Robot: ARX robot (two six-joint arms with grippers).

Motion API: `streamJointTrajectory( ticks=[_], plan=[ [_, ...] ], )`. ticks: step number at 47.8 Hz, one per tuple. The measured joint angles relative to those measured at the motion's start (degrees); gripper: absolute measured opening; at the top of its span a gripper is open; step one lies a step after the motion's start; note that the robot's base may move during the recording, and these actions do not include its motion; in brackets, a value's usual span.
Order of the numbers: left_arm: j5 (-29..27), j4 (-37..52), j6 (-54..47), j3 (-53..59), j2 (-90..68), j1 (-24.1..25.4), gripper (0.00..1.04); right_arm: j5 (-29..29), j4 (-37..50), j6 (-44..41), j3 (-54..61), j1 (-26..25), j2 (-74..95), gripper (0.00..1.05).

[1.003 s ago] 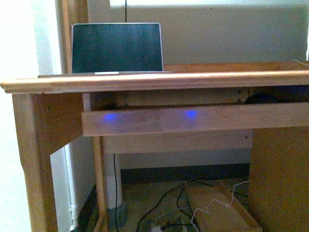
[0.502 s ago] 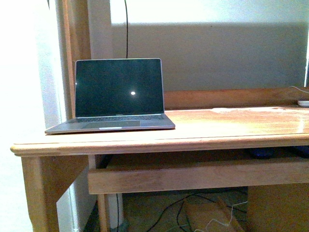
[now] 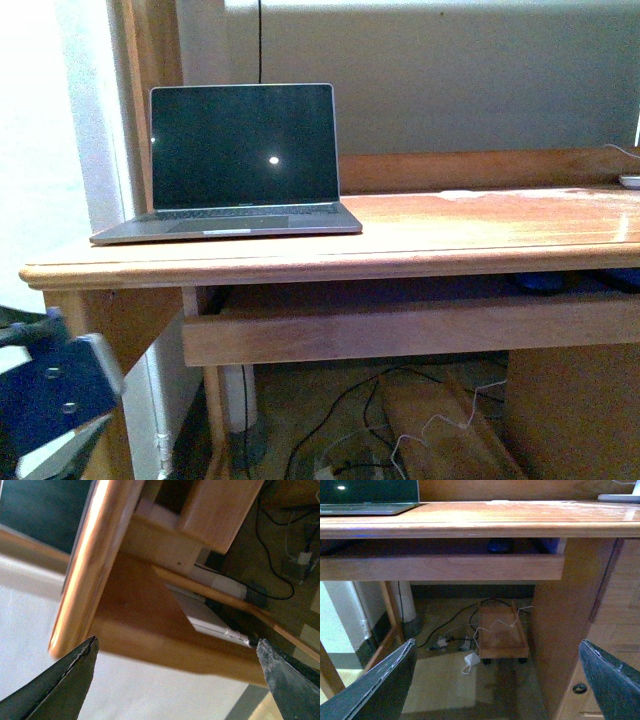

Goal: Place mouse

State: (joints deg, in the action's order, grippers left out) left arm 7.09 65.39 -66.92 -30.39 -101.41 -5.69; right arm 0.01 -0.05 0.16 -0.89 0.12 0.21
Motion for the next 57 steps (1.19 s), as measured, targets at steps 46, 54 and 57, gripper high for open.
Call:
streamJointTrajectory(
  ticks=[46,54,57],
  plan=[
    [10.05,-12.39,-3.34,-29.24,-22.56,-4.74,0.97,0.02,0.00,0.00,0.00,0.00,0.00,0.97],
    [12.22,-33.48,3.37,-27.82,-14.47,-4.59,0.97,0.00,0.00,0.00,0.00,0.00,0.00,0.97],
    [15.56,-41.97,4.59,-25.11,-9.60,-4.42,0.97,0.02,0.00,0.00,0.00,0.00,0.00,0.97]
  ],
)
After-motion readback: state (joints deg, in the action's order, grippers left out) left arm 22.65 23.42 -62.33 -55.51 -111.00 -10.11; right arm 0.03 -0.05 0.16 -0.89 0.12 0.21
